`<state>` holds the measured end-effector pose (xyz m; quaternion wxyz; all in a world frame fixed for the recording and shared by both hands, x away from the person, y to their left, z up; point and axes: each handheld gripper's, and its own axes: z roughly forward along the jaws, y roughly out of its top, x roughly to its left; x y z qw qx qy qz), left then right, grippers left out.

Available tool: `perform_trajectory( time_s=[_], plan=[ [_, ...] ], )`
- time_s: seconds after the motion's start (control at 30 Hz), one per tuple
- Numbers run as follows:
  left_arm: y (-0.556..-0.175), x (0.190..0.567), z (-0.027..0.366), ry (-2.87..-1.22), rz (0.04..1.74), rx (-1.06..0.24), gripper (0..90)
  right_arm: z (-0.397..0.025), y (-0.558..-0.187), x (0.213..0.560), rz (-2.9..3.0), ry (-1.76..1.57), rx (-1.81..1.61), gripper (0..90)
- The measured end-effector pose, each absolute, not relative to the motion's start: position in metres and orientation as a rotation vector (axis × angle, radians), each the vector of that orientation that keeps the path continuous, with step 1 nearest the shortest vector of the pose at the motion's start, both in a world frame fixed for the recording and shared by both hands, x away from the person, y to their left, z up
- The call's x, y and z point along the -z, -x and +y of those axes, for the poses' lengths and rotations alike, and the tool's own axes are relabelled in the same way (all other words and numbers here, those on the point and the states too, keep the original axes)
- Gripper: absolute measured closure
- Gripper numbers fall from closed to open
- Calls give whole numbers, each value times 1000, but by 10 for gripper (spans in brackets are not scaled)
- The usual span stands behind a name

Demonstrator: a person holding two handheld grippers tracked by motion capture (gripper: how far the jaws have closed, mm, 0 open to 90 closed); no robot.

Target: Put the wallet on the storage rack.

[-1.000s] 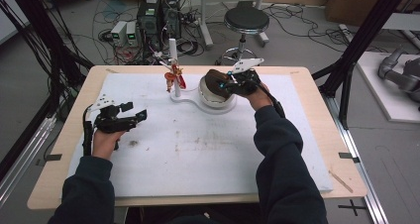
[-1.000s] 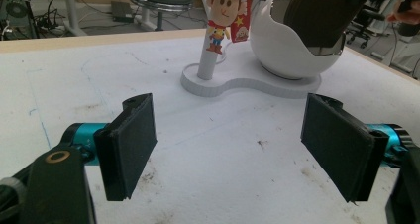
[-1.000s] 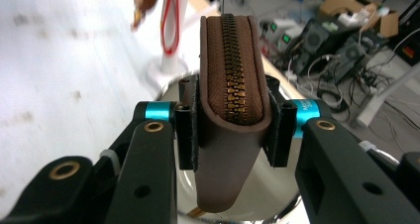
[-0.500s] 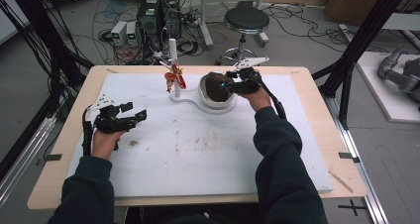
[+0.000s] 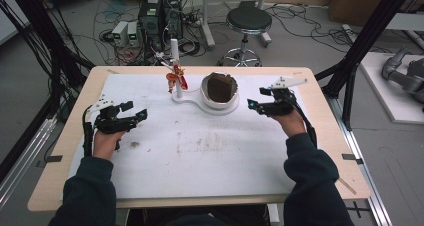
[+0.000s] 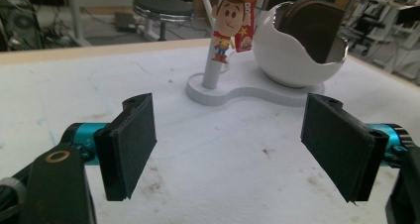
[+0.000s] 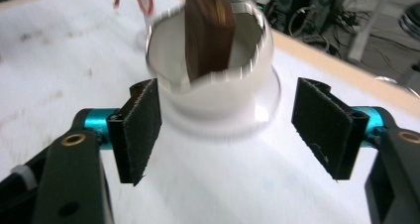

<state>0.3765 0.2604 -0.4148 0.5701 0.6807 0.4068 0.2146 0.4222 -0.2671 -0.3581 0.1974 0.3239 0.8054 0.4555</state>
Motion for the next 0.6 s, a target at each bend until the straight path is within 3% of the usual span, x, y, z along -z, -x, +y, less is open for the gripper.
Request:
perform_trajectory(
  time_s=[0.2, 0.6],
  plan=[
    [-376, 415, 258, -1580, 918, -454, 217, -302, -389, 386, 2228, -1009, -1221, 233],
    [-370, 411, 251, -1620, 884, -480, 213, -321, -378, 400, 2161, -1079, -1252, 223]
  ],
)
